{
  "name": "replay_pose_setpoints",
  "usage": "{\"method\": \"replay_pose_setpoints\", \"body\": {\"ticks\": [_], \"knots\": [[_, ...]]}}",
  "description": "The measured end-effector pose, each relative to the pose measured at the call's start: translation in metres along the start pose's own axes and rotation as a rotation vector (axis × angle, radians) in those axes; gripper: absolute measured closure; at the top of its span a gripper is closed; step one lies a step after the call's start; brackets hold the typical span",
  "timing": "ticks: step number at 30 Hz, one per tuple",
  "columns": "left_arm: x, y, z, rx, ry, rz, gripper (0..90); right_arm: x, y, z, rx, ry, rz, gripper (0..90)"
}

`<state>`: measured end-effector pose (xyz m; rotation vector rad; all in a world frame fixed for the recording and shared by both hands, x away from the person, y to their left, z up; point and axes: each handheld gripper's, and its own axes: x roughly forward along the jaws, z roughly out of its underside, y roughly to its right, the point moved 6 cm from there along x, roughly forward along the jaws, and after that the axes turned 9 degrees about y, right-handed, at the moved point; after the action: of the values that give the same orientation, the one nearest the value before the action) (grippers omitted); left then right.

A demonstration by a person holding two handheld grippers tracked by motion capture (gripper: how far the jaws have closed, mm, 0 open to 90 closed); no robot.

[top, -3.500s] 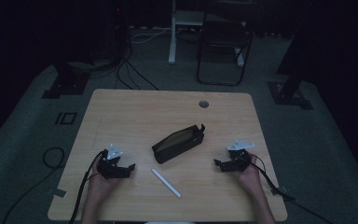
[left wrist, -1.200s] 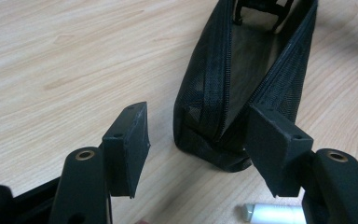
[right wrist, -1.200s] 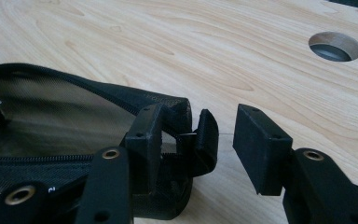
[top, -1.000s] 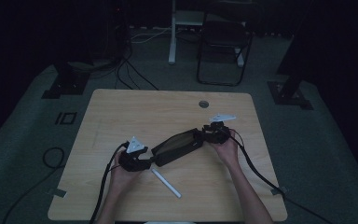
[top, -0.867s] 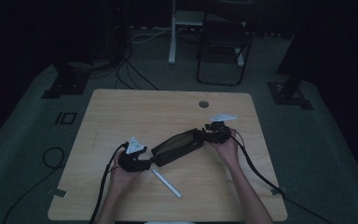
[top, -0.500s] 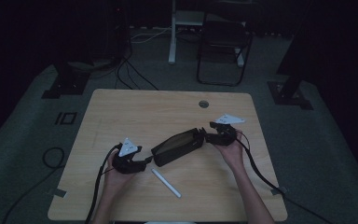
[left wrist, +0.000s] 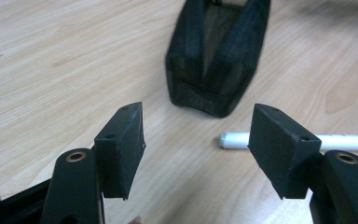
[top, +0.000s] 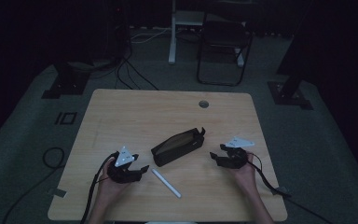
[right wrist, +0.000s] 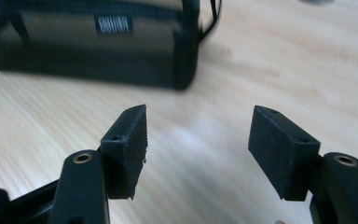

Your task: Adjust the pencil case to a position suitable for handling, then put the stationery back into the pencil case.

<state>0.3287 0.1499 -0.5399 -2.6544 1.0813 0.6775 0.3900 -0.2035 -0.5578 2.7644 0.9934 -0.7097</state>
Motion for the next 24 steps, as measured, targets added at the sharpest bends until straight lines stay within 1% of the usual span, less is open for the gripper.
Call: {"method": "replay_pose_setpoints", "body": {"ticks": [4, 6, 8, 10, 15, 16, 18, 19, 21, 24], "knots": [[-0.001, 0.008, -0.002, 0.021, 0.001, 0.024, 36.2, -0.007, 0.006, 0.012, -0.004, -0.027, 0.019, 36.8], [-0.001, 0.013, -0.003, 0.027, 0.006, 0.037, 36.2, -0.012, 0.009, 0.015, 0.004, -0.024, 0.024, 36.7], [-0.001, 0.018, -0.003, 0.047, 0.004, 0.055, 36.2, -0.013, 0.01, 0.016, 0.006, -0.024, 0.03, 36.7], [-0.001, 0.023, -0.002, 0.058, 0.002, 0.069, 36.2, -0.013, 0.01, 0.016, 0.008, -0.022, 0.03, 36.8], [0.0, 0.038, -0.003, 0.106, -0.006, 0.118, 35.3, -0.009, 0.009, 0.02, 0.004, -0.035, 0.023, 36.8], [0.001, 0.043, -0.003, 0.123, -0.006, 0.134, 34.9, -0.009, 0.008, 0.02, 0.003, -0.037, 0.019, 36.7], [0.005, 0.05, -0.004, 0.158, -0.02, 0.14, 32.7, -0.008, 0.008, 0.021, 0.001, -0.038, 0.013, 36.7], [0.008, 0.054, -0.004, 0.166, -0.026, 0.15, 29.7, -0.007, 0.009, 0.022, 0.004, -0.04, 0.014, 36.8], [0.013, 0.059, -0.005, 0.169, -0.032, 0.182, 28.8, -0.007, 0.009, 0.023, 0.006, -0.045, 0.014, 36.7], [0.023, 0.069, -0.006, 0.192, -0.053, 0.229, 27.3, -0.006, 0.009, 0.024, 0.007, -0.049, 0.015, 36.7]]}}
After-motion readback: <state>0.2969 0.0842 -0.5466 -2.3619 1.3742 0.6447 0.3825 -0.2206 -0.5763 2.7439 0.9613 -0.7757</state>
